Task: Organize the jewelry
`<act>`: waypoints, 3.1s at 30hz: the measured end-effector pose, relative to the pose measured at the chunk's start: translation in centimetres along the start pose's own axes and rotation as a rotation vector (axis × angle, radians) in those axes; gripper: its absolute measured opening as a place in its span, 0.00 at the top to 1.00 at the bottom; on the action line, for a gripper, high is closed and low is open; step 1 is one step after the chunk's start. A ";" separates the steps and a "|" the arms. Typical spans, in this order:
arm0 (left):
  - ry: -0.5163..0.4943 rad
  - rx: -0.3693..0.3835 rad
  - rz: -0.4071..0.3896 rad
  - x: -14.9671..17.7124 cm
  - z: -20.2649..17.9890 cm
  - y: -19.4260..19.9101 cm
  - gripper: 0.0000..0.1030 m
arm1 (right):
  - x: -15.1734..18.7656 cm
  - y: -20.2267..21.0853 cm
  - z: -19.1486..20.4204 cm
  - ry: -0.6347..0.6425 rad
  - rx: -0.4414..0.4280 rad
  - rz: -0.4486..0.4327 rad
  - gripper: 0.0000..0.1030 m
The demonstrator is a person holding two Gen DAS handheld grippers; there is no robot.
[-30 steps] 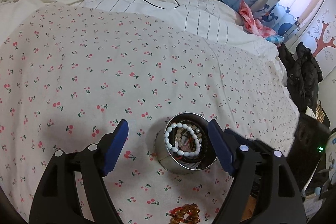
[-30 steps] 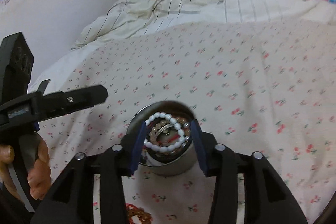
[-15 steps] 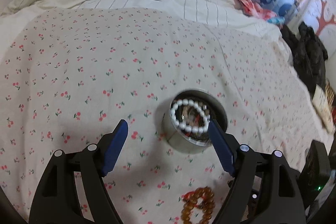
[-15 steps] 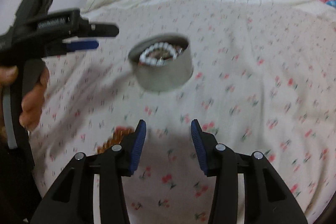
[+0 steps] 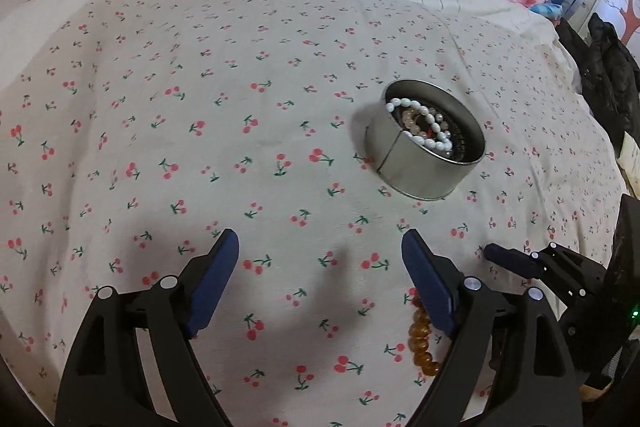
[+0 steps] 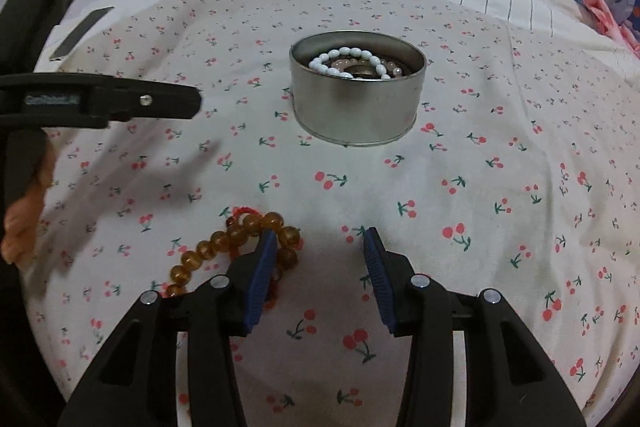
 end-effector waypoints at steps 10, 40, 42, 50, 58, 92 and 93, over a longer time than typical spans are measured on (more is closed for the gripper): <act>-0.051 0.011 0.035 0.4 -1.0 -0.7 0.22 | -0.5 0.9 -4.7 -0.123 0.113 -0.021 0.57; -0.383 0.340 0.059 5.9 -8.6 0.3 0.90 | -0.5 1.8 -6.0 -0.229 -0.067 -0.007 0.46; -0.344 0.391 0.004 4.8 -7.7 1.9 0.90 | -0.5 1.6 -5.7 -0.210 -0.072 0.003 0.46; -0.140 0.305 -0.067 1.4 -2.7 2.1 0.90 | 0.3 0.9 -2.1 -0.054 -0.086 0.029 0.46; -0.057 0.167 0.053 1.9 0.1 -1.1 0.90 | 0.7 0.8 2.9 0.103 -0.110 -0.011 0.46; -0.040 0.148 0.160 2.1 -0.5 -5.4 0.87 | 0.3 -0.8 -1.4 -0.002 0.061 0.027 0.37; -0.046 0.144 0.162 2.2 -0.7 -5.5 0.84 | 0.4 -0.8 -1.4 0.002 0.065 0.024 0.40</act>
Point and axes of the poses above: each gripper's, at about its wrist camera, not at the fingertips, and y roughly against the way its jaws point, z to its left, x to its underside, the point moved 4 cm from there along -y, roughly the way its jaws point, and after that the axes turned 6 degrees about x, right-handed, at the moved point
